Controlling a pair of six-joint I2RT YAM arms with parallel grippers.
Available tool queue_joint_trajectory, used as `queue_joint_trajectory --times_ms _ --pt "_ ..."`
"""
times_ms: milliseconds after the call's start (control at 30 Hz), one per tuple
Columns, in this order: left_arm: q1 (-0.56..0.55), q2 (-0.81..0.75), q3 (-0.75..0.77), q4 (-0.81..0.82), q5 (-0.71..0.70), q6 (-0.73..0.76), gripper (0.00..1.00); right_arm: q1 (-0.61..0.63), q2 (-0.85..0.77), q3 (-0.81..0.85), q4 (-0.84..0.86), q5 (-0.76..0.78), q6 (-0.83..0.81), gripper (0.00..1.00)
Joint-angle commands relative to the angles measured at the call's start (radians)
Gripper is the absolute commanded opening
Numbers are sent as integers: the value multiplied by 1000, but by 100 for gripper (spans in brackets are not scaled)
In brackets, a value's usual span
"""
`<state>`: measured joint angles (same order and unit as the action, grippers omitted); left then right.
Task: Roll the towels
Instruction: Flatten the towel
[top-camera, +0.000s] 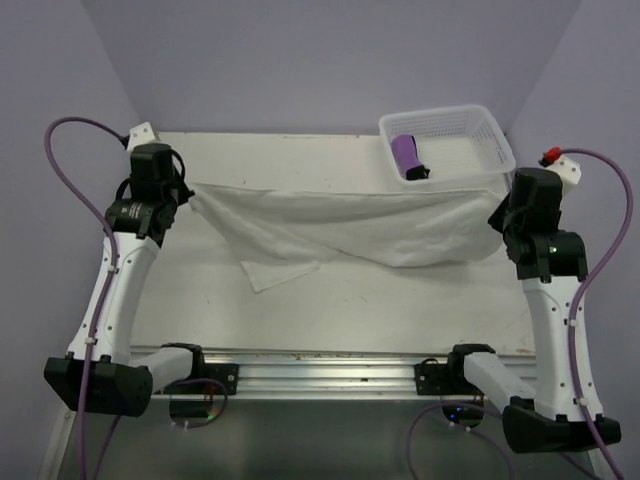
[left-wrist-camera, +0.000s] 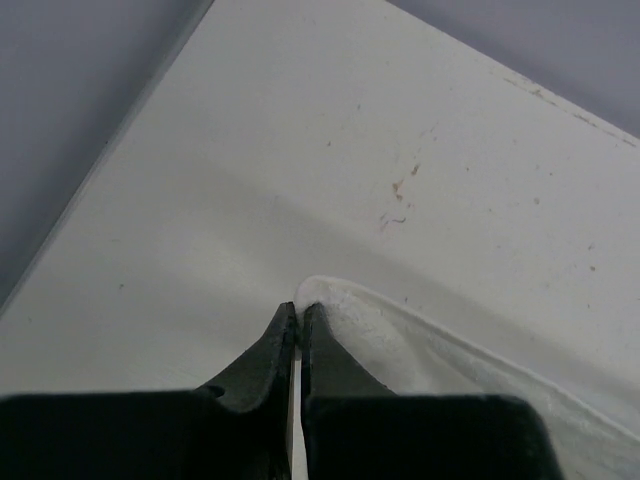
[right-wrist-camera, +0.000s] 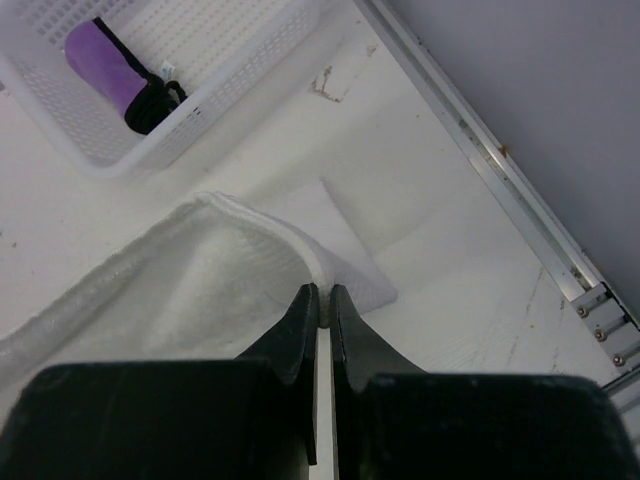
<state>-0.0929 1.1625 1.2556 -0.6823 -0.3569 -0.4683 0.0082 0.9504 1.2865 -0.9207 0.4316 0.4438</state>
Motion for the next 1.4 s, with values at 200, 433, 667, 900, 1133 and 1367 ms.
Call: queue_joint_trajectory --times_ms 200,433,667,900,1133,1367 --pt "137 106 266 -40 -50 60 0 -35 226 393 -121 104 -70 0" --pt "162 173 433 -45 -54 114 0 -48 384 676 -191 90 -77 0" --pt "162 207 559 -66 -42 128 0 -48 426 804 -239 62 -105 0" --pt "160 148 567 -59 -20 129 0 -50 378 824 -282 50 -114 0" --pt "162 11 444 -31 -7 123 0 -50 254 749 -317 44 -97 0" --pt "157 -133 416 -63 -77 112 0 -50 176 804 -417 35 -57 0"
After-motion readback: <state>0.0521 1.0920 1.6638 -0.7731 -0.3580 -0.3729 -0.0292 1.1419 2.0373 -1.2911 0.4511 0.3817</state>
